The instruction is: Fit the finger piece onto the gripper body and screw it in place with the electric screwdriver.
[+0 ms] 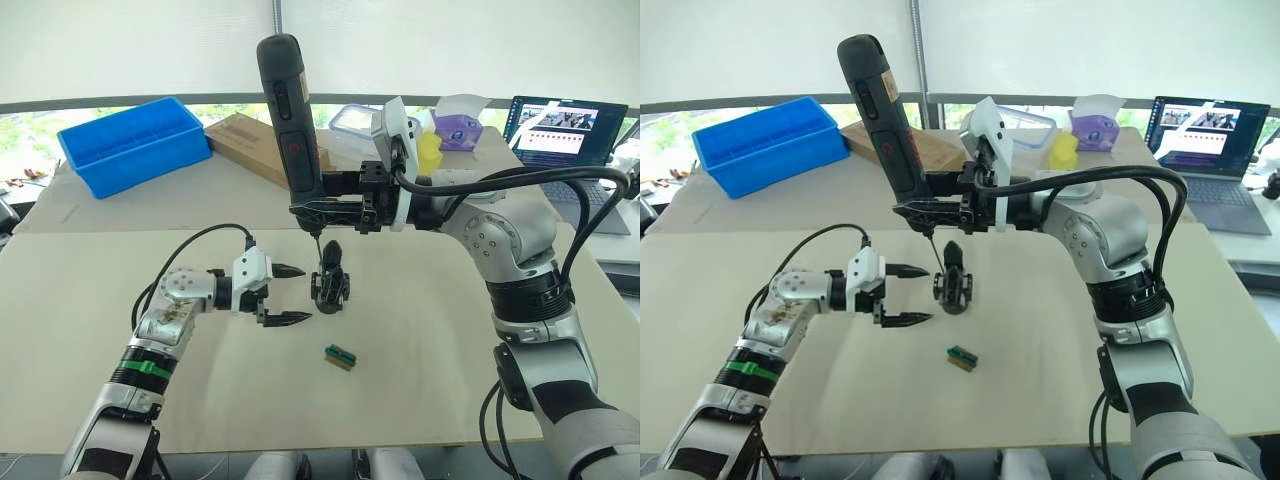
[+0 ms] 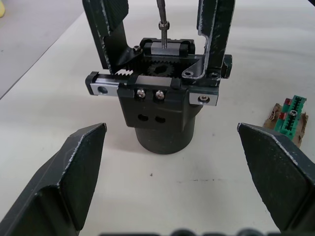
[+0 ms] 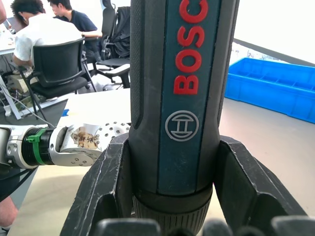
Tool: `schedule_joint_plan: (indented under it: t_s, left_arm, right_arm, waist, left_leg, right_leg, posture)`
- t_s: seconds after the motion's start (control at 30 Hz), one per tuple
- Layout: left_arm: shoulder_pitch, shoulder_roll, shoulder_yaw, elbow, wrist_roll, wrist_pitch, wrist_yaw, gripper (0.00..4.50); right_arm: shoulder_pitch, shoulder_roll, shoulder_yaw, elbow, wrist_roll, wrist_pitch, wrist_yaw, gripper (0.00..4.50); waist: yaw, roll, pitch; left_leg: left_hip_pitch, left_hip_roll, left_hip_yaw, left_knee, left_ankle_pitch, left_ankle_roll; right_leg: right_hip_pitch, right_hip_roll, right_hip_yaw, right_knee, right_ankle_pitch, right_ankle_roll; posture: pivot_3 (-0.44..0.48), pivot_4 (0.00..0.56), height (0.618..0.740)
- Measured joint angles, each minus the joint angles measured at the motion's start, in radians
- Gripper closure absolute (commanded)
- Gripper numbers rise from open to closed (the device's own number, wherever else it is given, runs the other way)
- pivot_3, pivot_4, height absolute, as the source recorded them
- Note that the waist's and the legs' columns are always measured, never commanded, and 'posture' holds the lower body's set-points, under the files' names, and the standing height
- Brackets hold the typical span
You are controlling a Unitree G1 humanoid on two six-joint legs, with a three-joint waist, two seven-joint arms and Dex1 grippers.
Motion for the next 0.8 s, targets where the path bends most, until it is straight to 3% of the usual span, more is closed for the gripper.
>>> schedule_joint_plan:
  t_s: [0.8]
  left_arm:
    - [-0.017, -0.023, -0.008, 0.043, 0.017, -0.039, -0.015, 0.0]
  right_arm:
    - [0.037, 0.025, -0.005, -0.028, -0.002, 0.031, -0.021, 2.58]
  waist:
    - [-0.002, 0.0, 0.0]
  left_leg:
    - [0.0, 0.0, 0.0, 0.0, 0.0, 0.0]
  right_leg:
    - [-0.001, 0.0, 0.001, 0.001, 0.0, 0.0]
  posture:
    - [0.0, 0.15, 0.74]
